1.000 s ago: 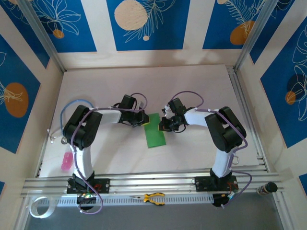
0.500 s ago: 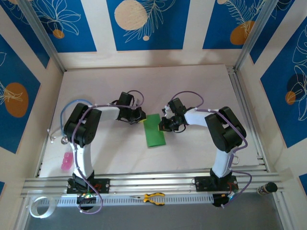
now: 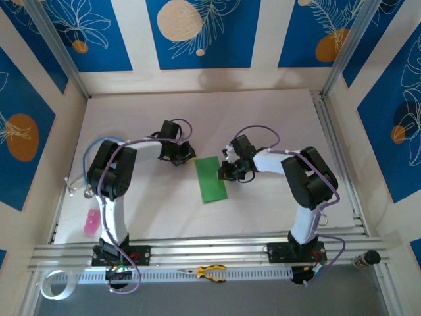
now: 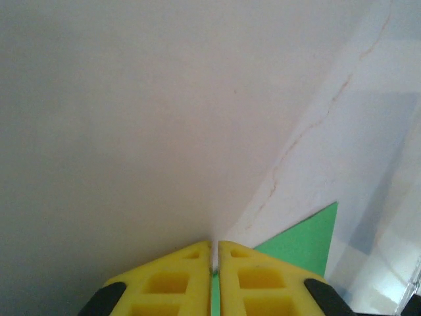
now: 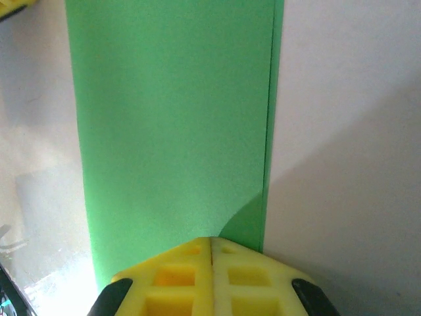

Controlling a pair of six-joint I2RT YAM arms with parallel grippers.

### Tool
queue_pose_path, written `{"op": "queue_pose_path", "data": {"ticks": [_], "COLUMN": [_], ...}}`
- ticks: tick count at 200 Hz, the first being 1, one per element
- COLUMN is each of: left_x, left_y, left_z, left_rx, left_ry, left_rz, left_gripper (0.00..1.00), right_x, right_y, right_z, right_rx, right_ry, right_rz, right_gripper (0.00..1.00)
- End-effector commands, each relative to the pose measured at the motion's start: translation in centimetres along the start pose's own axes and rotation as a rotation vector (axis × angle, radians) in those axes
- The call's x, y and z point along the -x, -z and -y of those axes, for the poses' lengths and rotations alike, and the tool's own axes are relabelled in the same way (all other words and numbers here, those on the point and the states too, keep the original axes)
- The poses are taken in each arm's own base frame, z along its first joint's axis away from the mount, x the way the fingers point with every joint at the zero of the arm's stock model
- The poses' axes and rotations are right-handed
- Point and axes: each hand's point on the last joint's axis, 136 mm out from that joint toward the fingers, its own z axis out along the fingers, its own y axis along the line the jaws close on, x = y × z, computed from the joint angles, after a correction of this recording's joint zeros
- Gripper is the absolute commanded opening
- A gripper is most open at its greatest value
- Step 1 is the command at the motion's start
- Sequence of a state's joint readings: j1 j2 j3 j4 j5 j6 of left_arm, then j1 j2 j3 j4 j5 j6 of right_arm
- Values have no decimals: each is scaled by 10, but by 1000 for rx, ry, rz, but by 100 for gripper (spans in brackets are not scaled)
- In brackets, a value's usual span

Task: Fold a paper plane with a square sheet of paper (pick it up from the middle)
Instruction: First fold the square sheet of paper in half at the center of the table.

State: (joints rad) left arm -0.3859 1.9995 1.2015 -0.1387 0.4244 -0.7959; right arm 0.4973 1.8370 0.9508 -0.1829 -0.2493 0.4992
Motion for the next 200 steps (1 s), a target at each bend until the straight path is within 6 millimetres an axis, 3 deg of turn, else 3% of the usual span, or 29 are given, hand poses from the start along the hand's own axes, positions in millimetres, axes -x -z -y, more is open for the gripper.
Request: {"op": "queue_pose_path", "data": {"ticks": [1, 43, 61, 87, 128, 200], "left_x": [7, 0, -20, -61, -107, -129], "left_y": [8, 51, 55, 47, 24, 6], "left_z": [1, 40, 54, 65, 52, 4], "left_rx": [13, -78, -125, -164, -156, -72], "left_ry": [27, -26, -59, -114, -114, -86], "left_rz": [1, 61, 26, -52, -135, -161], "left_gripper": [13, 16, 16, 16, 16, 16], "right_x": [-55, -55, -55, -54, -55, -55], "right_y": [-12, -12, -12, -12, -12, -13], "right_z": [72, 73, 73, 73, 74, 74], "right_rx": [-261, -262, -262, -264, -264, -266], "right_ry": [-125, -128, -128, -128, -132, -134], "right_rz": [-150, -150, -150, -148, -151, -156], "right_gripper": [0, 0, 0, 0, 0, 0]}}
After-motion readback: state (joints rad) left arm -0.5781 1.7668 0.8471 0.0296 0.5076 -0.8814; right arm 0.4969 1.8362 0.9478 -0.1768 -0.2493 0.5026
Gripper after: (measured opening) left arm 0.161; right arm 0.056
